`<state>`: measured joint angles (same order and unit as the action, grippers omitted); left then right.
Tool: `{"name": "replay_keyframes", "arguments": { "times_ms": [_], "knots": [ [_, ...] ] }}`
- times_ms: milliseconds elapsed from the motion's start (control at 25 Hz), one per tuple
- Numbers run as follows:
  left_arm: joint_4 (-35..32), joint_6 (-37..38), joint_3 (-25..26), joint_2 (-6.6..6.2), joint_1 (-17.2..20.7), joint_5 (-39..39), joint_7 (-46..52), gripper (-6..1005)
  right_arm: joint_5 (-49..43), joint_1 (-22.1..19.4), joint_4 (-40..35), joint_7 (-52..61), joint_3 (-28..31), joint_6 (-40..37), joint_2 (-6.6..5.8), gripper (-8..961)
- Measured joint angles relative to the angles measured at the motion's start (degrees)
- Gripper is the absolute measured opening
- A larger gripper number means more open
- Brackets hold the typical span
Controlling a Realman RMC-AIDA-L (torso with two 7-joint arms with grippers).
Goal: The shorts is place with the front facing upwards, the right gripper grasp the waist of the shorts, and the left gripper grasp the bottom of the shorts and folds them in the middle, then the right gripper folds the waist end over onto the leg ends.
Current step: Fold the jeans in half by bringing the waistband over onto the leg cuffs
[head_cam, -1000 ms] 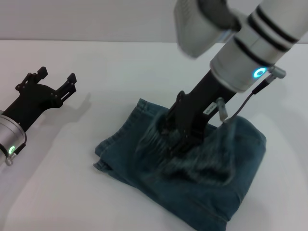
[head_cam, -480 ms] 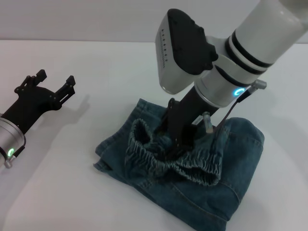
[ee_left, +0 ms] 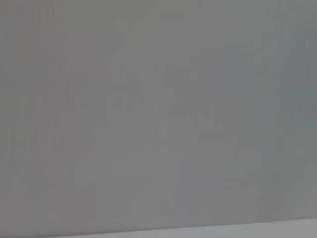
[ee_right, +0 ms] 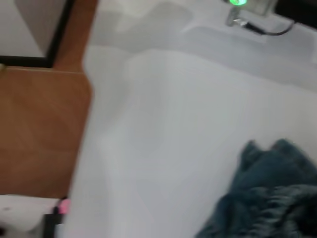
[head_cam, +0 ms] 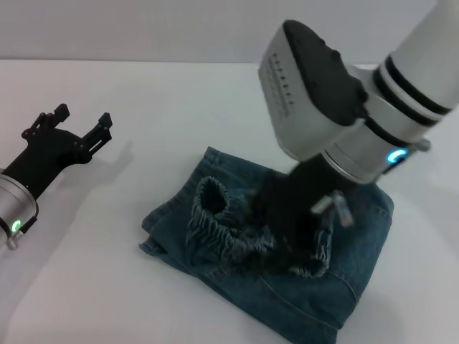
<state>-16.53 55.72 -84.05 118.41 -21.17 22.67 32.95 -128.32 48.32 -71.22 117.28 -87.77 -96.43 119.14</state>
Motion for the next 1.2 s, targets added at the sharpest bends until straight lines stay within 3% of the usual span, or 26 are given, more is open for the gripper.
{"name": "replay_keyframes", "arguments": {
  "times_ms": [80, 320, 720, 1200],
  "knots": [
    [-0.2, 0.0, 0.3, -0.04, 0.0, 0.0, 0.0, 844, 1.8, -0.1, -0.1, 0.6, 1.1, -4.7, -0.18, 544],
    [-0.3, 0.0, 0.6, -0.1, -0.4, -0.4, 0.0, 844, -1.0, -0.1, 0.5, 2.5, 2.0, -8.9, -0.34, 545],
    [0.2, -0.1, 0.6, -0.12, -1.0, -1.3, -0.5, 844, -8.5, 0.0, 4.8, 2.7, 2.1, -9.8, -0.49, 544],
    [0.9, 0.1, 0.1, 0.12, -1.5, -1.3, 0.0, 844, -9.9, 1.7, 8.4, 2.2, 1.6, 3.3, -0.24, 545]
  ]
}}
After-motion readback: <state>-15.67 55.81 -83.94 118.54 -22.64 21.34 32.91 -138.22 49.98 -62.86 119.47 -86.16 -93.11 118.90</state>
